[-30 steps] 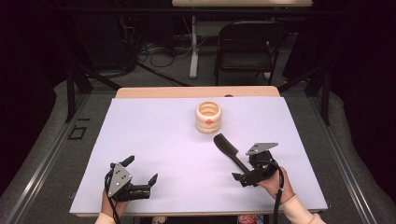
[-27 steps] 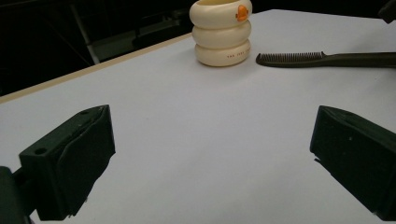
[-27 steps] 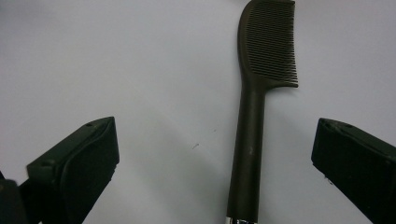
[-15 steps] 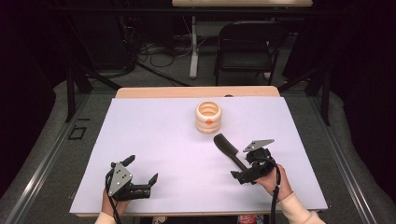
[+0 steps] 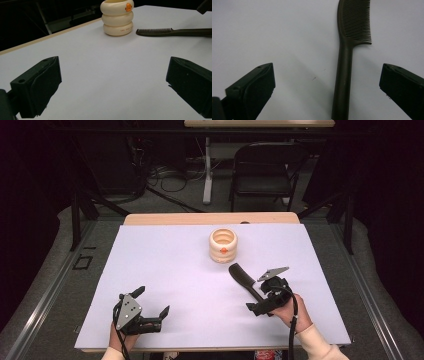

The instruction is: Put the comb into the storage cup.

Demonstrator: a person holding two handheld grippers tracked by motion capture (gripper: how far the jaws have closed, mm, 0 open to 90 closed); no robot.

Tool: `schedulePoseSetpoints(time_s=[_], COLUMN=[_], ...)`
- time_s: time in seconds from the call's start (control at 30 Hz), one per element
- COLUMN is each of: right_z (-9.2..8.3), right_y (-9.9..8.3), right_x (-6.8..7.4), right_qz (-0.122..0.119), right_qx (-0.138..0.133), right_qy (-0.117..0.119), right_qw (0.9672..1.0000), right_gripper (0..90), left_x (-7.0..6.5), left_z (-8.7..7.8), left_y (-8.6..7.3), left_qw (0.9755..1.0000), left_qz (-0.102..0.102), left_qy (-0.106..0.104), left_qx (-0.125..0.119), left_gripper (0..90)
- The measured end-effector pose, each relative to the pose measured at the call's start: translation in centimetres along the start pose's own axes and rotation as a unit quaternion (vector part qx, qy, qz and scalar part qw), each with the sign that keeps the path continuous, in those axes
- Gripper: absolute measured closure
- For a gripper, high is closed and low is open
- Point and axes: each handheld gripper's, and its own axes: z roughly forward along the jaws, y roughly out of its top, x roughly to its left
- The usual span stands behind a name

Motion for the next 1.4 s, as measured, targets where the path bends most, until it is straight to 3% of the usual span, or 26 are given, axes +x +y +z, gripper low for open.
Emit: schedulePoseSetpoints(time_s=[0.37,0.47,0.7,0.77,1.07,1.1,1.17,1.23,1.3,1.4], right_z=[0.1,0.3,0.7,1.0,1.9,2.1,2.4,2.6,3.0,3.2], right_y=[0.5,0.8,1.4,1.7,2.5,2.7,2.7,2.9,3.0,3.2], right_x=[-0.3,-0.5,-0.6,-0.7,-0.8,-0.7,-0.7,-0.7,-0.6,-0.7], right_qz=[0.006,0.011,0.013,0.006,-0.001,-0.003,-0.003,-0.010,-0.007,-0.010], right_qx=[0.022,0.029,0.040,0.046,0.078,0.086,0.077,0.095,0.091,0.108], right_qy=[0.005,-0.001,-0.010,-0.020,-0.024,-0.032,-0.034,-0.041,-0.041,-0.044], right_qw=[0.9997,0.9995,0.9991,0.9987,0.9967,0.9958,0.9965,0.9946,0.9949,0.9931], right_gripper=[5.3,13.1,21.5,27.9,42.7,47.8,48.4,52.0,54.4,56.9], left_x=[0.0,0.0,0.0,0.0,0.0,0.0,0.0,0.0,0.0,0.0], left_z=[0.0,0.0,0.0,0.0,0.0,0.0,-0.1,0.0,0.0,0.0], left_y=[0.0,0.0,0.0,0.0,0.0,0.0,0.0,0.0,0.0,0.0], left_qw=[1.0000,1.0000,1.0000,1.0000,1.0000,1.0000,1.0000,1.0000,1.0000,1.0000], left_qz=[0.000,-0.003,-0.001,-0.001,-0.002,-0.001,0.000,-0.001,0.000,-0.002], left_qy=[0.000,0.000,-0.002,-0.002,-0.004,-0.004,-0.005,-0.006,-0.005,-0.006], left_qx=[0.001,0.002,0.000,0.000,0.000,0.000,-0.003,-0.004,-0.003,-0.004], left_gripper=[0.1,0.1,0.1,0.1,0.1,0.1,0.1,0.2,0.2,0.1])
